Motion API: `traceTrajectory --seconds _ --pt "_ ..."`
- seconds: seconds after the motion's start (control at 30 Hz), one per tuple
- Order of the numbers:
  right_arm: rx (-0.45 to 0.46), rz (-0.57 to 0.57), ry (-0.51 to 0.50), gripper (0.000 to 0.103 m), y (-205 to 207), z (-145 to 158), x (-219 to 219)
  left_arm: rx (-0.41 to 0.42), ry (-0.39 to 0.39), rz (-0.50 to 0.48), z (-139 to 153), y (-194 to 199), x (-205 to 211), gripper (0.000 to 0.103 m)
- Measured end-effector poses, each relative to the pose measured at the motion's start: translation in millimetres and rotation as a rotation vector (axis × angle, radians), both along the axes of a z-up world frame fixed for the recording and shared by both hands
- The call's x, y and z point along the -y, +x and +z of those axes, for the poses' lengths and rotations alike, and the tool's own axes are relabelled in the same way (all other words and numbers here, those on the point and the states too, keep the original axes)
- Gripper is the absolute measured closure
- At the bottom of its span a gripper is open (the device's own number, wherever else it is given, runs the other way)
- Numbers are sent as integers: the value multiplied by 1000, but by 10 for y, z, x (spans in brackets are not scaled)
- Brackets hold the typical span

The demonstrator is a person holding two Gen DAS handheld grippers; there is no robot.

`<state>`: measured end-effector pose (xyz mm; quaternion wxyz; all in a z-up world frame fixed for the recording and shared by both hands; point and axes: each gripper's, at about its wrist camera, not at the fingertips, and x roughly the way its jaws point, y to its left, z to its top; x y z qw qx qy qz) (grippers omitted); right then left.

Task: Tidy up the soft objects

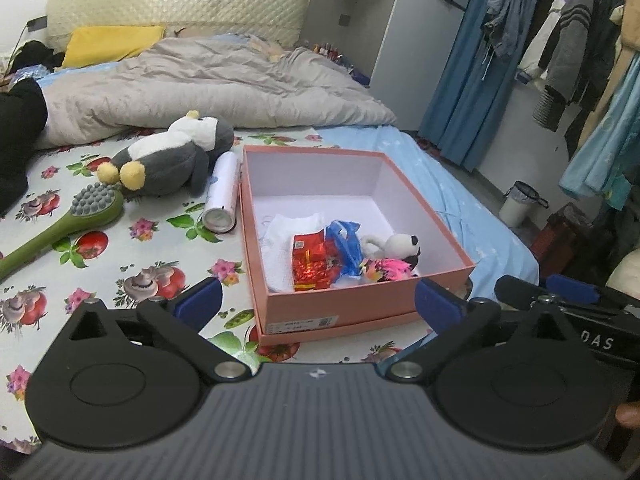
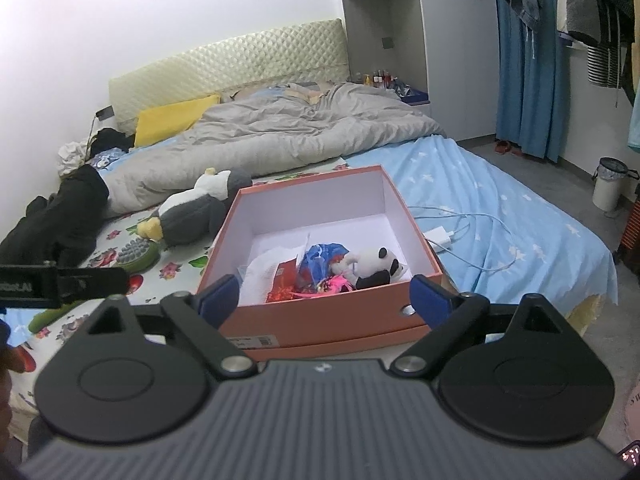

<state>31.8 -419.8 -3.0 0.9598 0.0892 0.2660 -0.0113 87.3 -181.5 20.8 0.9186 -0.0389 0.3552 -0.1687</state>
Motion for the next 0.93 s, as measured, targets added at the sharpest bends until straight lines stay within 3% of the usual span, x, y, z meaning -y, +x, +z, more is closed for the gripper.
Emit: traceTrajectory --seconds 0.93 --pt "-3 23 -24 9 20 12 -79 32 -2 40 33 -57 -70 0"
